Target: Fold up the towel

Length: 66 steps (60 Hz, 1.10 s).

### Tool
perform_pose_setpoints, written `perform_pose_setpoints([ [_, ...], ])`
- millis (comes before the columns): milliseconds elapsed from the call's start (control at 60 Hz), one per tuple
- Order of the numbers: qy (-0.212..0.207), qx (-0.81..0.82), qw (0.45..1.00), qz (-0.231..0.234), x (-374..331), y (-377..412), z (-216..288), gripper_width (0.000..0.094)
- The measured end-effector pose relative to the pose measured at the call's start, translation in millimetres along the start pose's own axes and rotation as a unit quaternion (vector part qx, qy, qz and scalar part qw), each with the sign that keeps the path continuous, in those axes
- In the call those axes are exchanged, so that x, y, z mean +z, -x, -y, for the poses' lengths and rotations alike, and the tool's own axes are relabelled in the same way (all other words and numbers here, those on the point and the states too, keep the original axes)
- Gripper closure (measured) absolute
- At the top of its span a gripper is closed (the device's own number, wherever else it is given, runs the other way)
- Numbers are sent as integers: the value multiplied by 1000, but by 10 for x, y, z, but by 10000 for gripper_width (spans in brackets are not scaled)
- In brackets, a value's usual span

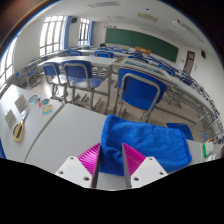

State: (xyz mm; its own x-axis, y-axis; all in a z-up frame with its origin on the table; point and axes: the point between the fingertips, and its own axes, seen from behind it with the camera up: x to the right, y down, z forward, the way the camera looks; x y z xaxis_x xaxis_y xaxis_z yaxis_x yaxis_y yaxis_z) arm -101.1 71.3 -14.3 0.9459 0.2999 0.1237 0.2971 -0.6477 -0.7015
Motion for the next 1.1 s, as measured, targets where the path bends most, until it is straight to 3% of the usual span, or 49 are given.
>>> perform_pose_setpoints([
  [50,0,-12,1000,3,-7,-6,-4,652],
  [100,-3,-27,1000,-12,-5,-142,13,893],
  [333,7,-5,1000,21,-60,-59,75,922],
  [467,-9,59,993,107,-428,389,454,924],
  [583,-38,131,977,162,-877,332,875,925],
  [667,-40,157,974,160,-916,88,942,915],
  [767,-28,153,980,125,-682,-378,737,906],
  [800,-22,149,983,106,-605,-535,685,861],
  [833,-17,141,986,88,-519,-711,621,755],
  [917,-7,110,993,32,-357,-1181,448,265],
  [950,-7,99,995,11,-315,-1400,417,151],
  [983,-11,89,996,-4,-357,-1515,417,103],
  [1100,-26,77,996,-29,-616,-1681,477,90],
])
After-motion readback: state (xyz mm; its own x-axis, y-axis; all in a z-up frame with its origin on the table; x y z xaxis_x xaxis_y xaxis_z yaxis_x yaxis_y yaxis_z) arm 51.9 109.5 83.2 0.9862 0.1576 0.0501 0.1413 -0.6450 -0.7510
